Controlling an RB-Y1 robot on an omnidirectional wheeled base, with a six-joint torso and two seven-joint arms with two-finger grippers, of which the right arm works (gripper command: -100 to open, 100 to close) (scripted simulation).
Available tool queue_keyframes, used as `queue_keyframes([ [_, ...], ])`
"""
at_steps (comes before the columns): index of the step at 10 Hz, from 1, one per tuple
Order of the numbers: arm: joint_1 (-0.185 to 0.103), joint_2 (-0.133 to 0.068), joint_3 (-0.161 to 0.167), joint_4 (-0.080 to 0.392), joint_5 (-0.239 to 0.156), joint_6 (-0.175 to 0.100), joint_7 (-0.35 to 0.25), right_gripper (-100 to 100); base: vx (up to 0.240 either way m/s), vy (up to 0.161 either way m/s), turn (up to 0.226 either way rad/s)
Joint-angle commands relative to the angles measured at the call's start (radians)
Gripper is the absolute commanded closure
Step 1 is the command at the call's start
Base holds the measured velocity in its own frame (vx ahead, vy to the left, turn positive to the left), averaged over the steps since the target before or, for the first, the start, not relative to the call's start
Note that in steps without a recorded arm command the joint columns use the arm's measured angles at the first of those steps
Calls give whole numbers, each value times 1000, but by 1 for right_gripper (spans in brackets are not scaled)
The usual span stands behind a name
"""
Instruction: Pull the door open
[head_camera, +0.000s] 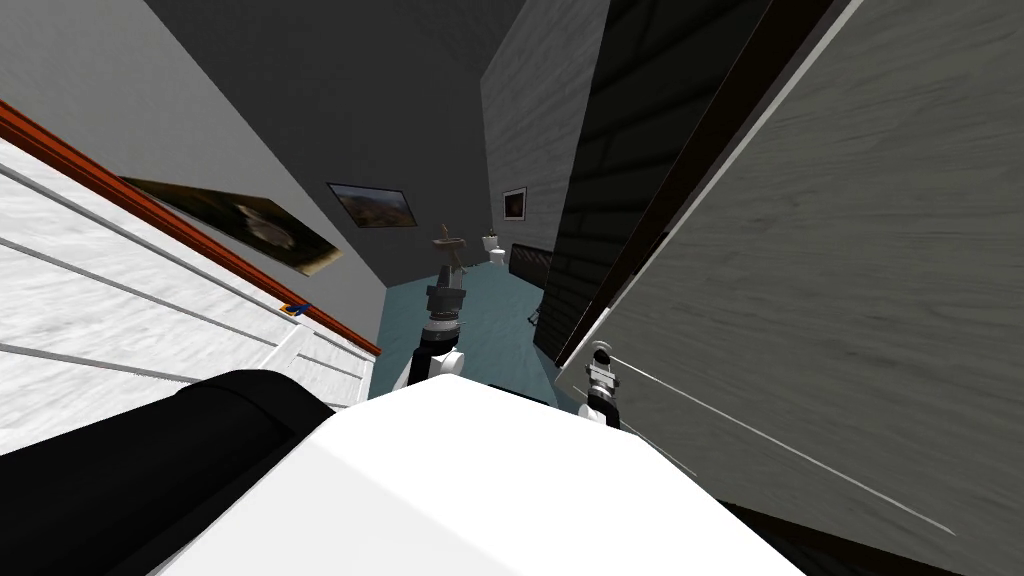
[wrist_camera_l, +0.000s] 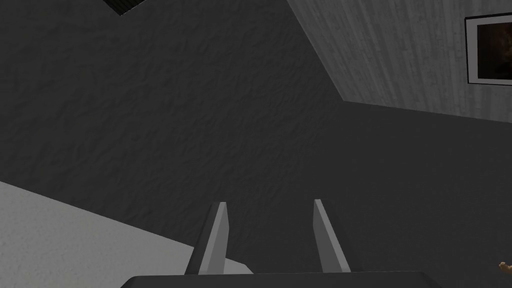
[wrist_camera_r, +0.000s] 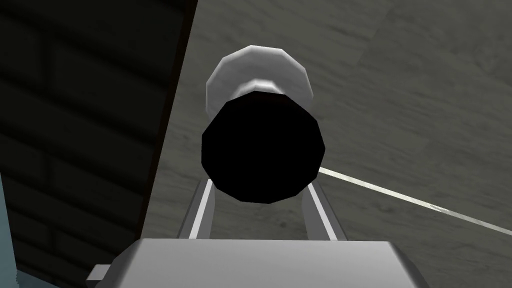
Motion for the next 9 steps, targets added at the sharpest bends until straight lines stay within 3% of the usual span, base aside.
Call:
queue_keyframes([
  [1,-1,-6,-8,-34,-5,3,-3,100,-9,-6,5],
  [4,4,-9,-17,-39,-34,3,-79,100,-22,-15,133],
  [7,4,-9,-17,-22,-34,3,-79,100,-10,-8,19],
  [9,5,-9,-20,-40,-43,4,-104,100,-3,-3,41],
])
